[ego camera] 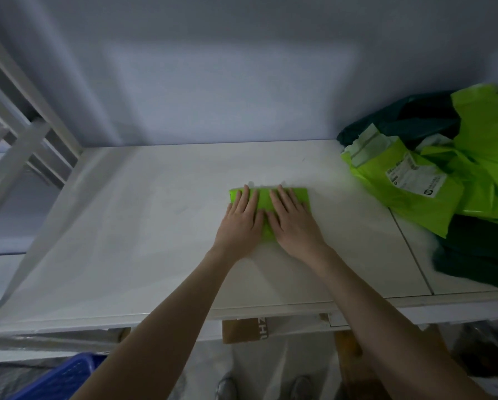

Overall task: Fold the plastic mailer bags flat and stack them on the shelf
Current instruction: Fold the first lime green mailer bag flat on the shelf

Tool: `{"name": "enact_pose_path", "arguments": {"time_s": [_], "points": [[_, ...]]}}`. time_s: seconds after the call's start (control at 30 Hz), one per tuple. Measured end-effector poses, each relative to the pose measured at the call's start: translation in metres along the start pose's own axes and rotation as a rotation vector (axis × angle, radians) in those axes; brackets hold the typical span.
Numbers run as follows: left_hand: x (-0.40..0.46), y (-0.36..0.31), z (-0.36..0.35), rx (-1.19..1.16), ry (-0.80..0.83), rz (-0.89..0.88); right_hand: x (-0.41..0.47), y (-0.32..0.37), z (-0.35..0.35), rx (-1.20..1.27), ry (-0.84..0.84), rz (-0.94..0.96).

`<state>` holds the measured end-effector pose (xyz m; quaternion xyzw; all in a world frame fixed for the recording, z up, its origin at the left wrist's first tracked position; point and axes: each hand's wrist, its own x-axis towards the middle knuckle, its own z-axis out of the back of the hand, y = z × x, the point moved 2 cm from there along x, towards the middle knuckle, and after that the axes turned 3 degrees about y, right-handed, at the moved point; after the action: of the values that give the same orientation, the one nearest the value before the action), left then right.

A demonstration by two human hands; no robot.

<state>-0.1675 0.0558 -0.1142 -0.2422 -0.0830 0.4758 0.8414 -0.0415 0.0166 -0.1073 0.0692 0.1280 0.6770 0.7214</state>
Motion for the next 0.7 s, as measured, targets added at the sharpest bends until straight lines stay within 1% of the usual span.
{"name": "enact_pose_path", "arguments": {"time_s": [0.1, 0.17, 0.2, 0.27, 0.33, 0.37, 0.43, 0.47, 0.5, 0.53, 0.57, 0.7], "points": [[0.004, -0.003, 0.003, -0.005, 0.000, 0.018, 0.004, -0.001, 0.002, 0.000, 0.004, -0.016], [0.008, -0.003, 0.005, -0.058, 0.020, 0.018, 0.007, -0.001, 0.002, -0.013, 0.002, -0.024], [0.009, -0.002, 0.007, -0.128, 0.036, 0.022, 0.008, -0.001, 0.003, -0.025, 0.000, -0.027], [0.009, 0.001, 0.014, -0.343, 0.047, 0.044, 0.007, -0.002, 0.006, -0.025, 0.006, -0.032], [0.002, 0.010, 0.024, -0.482, -0.027, 0.061, 0.005, -0.002, 0.009, 0.013, -0.013, -0.019], [-0.004, 0.017, 0.029, -0.483, -0.102, 0.060, 0.003, -0.001, 0.011, 0.038, -0.055, -0.002], [-0.020, 0.030, 0.038, -0.383, -0.276, 0.034, -0.004, 0.006, 0.016, 0.075, -0.216, 0.057], [-0.028, 0.035, 0.041, -0.301, -0.338, 0.008, -0.009, 0.012, 0.017, 0.073, -0.308, 0.085], [-0.036, 0.038, 0.043, -0.208, -0.366, -0.025, -0.013, 0.019, 0.017, 0.058, -0.384, 0.102], [-0.043, 0.040, 0.044, -0.122, -0.360, -0.051, -0.018, 0.027, 0.017, 0.034, -0.425, 0.111], [-0.050, 0.038, 0.044, -0.045, -0.332, -0.073, -0.023, 0.036, 0.016, 0.006, -0.431, 0.120], [-0.068, 0.027, 0.036, 0.174, -0.189, -0.166, -0.041, 0.064, 0.003, -0.131, -0.369, 0.183]]}}
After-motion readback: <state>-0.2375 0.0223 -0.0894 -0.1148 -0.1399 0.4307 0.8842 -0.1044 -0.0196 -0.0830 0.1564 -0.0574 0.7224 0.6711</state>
